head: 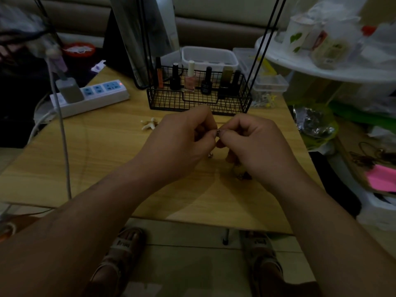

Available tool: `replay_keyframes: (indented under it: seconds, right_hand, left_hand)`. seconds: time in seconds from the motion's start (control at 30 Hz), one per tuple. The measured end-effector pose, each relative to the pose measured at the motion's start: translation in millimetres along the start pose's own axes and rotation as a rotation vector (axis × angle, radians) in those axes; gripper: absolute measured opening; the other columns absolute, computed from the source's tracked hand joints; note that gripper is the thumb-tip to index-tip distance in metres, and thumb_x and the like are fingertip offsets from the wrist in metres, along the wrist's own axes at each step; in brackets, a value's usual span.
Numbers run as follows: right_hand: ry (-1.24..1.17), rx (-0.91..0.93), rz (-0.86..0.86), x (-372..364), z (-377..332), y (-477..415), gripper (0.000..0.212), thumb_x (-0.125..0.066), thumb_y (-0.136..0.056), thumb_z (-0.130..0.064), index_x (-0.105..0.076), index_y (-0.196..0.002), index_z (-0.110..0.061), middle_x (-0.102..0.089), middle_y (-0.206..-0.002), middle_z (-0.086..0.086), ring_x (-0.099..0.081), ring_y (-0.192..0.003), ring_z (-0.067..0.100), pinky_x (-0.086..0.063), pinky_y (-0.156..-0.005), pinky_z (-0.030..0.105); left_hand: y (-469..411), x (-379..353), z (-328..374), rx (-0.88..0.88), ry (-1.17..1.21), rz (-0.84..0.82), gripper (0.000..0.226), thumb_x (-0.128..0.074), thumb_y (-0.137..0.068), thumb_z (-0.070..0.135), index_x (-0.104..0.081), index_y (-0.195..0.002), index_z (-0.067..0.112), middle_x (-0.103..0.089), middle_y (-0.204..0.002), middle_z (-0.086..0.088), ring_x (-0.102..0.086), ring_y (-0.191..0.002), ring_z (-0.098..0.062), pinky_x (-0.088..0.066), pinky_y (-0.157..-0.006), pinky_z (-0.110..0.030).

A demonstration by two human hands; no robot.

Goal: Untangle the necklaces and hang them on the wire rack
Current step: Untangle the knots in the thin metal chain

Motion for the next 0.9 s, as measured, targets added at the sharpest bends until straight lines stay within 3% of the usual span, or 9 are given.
replay_keyframes:
  seconds: [0.13,0.27,0.47,0.7,0.9]
  right_hand:
    - [-0.275,-0.158,-0.049,-6,9,-1,0.009,-0.066,-0.095,-0.016,-0.071,-0.090,-0.010,-0.074,-0.080,0.000,-0.060,-0.055,0.014,-0.052,-0.066,0.043]
    - [-0.509,-0.257,-0.126,-9,12,0,0.009,-0.062,-0.098,-0.015,-0.070,-0.095,-0.011,-0.069,-0.080,0.003,-0.055,-0.056,0.012,-0.055,-0.062,0.031]
    - [-0.492,-0.251,-0.129,-8,12,0,0.011,-0.063,-0.097,-0.015,-0.072,-0.094,-0.011,-0.070,-0.079,0.002,-0.056,-0.058,0.013,-0.056,-0.063,0.032]
    - [-0.459,-0.190,-0.063,-3,9,1,0.004,-0.065,-0.095,-0.008,-0.069,-0.095,-0.010,-0.073,-0.084,0.006,-0.062,-0.063,0.018,-0.058,-0.067,0.037]
    - [-0.380,-0.134,-0.046,0,8,0,0.003,-0.068,-0.093,-0.006,-0.067,-0.094,-0.008,-0.075,-0.082,0.007,-0.068,-0.067,0.020,-0.060,-0.068,0.037]
  left_hand:
    - [-1,2,0,0.037,0.065,0.016,0.003,-0.066,-0.101,0.022,-0.065,-0.098,0.023,-0.067,-0.081,0.008,-0.066,-0.075,-0.009,-0.054,-0.059,-0.026]
    - [-3,2,-4,0.101,0.156,-0.039,0.005,-0.061,-0.104,0.025,-0.064,-0.099,0.026,-0.068,-0.089,0.007,-0.065,-0.084,-0.010,-0.056,-0.067,-0.030]
    - [-2,0,-6,0.088,0.182,-0.073,0.004,-0.065,-0.101,0.020,-0.066,-0.102,0.024,-0.068,-0.092,0.005,-0.066,-0.087,-0.014,-0.057,-0.072,-0.036]
    - [-1,-2,-4,0.069,0.137,-0.034,0.004,-0.067,-0.100,0.022,-0.064,-0.097,0.022,-0.065,-0.083,0.008,-0.061,-0.075,-0.006,-0.045,-0.062,-0.017]
    - [0,-5,0,0.081,0.167,-0.069,0.005,-0.065,-0.101,0.022,-0.067,-0.098,0.025,-0.066,-0.082,0.010,-0.060,-0.072,-0.002,-0.045,-0.059,-0.013]
Point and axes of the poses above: each hand's wrist, its own y-axis away from the middle knuckle, its own x-axis out of the back of the hand, z = x × y, the point moved 7 cm from there along -y, towards the middle knuckle
